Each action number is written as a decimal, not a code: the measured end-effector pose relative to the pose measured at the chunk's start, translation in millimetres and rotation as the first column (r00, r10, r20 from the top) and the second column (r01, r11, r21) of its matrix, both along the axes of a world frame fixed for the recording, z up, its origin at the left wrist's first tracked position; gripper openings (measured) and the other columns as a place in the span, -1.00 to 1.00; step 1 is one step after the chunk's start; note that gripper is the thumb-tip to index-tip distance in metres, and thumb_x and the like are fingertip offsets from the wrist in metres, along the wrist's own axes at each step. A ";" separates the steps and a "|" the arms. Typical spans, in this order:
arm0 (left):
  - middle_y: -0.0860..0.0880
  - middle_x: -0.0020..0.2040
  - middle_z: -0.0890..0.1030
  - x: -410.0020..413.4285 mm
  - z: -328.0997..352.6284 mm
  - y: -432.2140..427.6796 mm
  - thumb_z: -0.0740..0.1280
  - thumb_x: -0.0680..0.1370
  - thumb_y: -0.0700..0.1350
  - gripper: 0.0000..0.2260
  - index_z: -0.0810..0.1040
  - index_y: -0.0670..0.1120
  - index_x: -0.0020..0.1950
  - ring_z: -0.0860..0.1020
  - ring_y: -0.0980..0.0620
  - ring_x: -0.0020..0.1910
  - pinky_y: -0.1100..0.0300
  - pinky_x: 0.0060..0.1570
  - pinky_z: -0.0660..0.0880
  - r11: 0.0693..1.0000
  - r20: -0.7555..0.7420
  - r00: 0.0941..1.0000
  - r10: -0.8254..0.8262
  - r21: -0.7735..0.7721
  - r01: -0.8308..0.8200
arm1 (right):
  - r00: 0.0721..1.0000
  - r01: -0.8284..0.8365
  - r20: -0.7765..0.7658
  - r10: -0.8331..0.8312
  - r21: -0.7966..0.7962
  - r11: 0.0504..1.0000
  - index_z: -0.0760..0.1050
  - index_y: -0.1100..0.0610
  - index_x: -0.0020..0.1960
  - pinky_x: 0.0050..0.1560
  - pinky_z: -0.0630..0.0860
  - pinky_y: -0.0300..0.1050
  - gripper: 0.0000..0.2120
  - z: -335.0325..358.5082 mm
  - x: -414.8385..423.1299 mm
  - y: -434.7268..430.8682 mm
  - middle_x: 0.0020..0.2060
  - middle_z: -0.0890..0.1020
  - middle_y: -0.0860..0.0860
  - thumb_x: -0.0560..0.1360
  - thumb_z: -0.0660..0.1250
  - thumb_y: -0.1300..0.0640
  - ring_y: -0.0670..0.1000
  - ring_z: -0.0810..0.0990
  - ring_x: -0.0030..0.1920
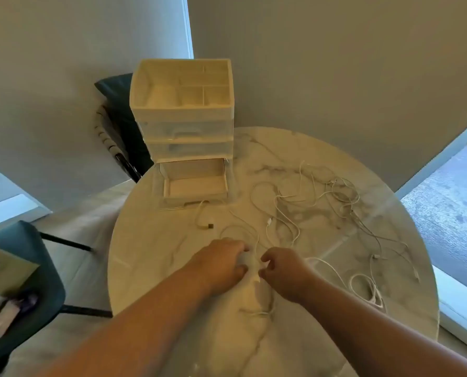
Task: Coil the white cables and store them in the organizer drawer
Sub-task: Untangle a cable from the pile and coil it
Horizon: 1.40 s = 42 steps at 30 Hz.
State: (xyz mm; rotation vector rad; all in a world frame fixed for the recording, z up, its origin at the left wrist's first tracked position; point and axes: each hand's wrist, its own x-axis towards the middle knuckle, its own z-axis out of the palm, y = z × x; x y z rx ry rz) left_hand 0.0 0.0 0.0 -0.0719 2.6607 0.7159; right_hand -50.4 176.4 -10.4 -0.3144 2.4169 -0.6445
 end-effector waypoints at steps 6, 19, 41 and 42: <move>-0.04 0.50 0.22 -24.7 -19.5 16.9 0.15 0.61 -0.04 -0.58 0.32 0.16 0.48 0.17 -0.13 0.46 -0.05 0.40 0.23 0.915 -0.195 0.926 -0.323 -0.315 0.253 | 0.972 -0.187 -0.111 0.209 0.180 0.966 0.53 -0.02 0.19 0.07 0.55 -0.10 -0.74 -12.1 -0.5 4.4 0.12 0.59 -0.05 0.51 0.26 0.06 0.01 0.58 0.12; 0.10 0.11 0.44 -47.4 -71.3 26.3 0.15 0.57 0.04 -0.85 0.49 0.07 0.02 0.38 0.06 0.16 0.06 0.14 0.43 0.998 -0.595 0.801 0.069 0.041 -0.055 | 0.978 0.140 -0.101 -0.181 -0.322 0.936 0.59 -0.06 -0.17 -0.11 0.56 -0.10 -0.90 -39.4 -30.1 24.5 -0.28 0.66 -0.05 0.51 0.39 0.10 -0.12 0.60 -0.26; 0.04 -0.17 0.40 -19.8 -46.6 28.4 0.24 0.61 0.03 -0.82 0.36 -0.05 -0.10 0.38 0.01 -0.15 0.13 -0.21 0.32 0.953 -0.782 0.549 0.297 0.275 -0.124 | 0.954 -0.268 -0.262 0.143 -0.538 0.800 0.64 -0.10 0.09 -0.16 0.50 -0.14 -0.75 -24.3 14.3 60.3 -0.38 0.59 -0.03 0.45 0.51 0.11 -0.05 0.57 -0.32; 0.05 -0.11 0.39 -19.7 -45.9 27.0 0.26 0.58 0.06 -0.82 0.36 -0.02 -0.04 0.39 0.01 -0.09 0.14 -0.17 0.32 0.952 -0.760 0.575 0.304 0.266 -0.151 | 0.948 -0.263 -0.302 0.105 -0.552 0.791 0.64 -0.10 0.04 -0.19 0.45 -0.12 -0.81 -25.5 14.0 58.3 -0.41 0.51 -0.03 0.46 0.51 0.11 -0.05 0.49 -0.36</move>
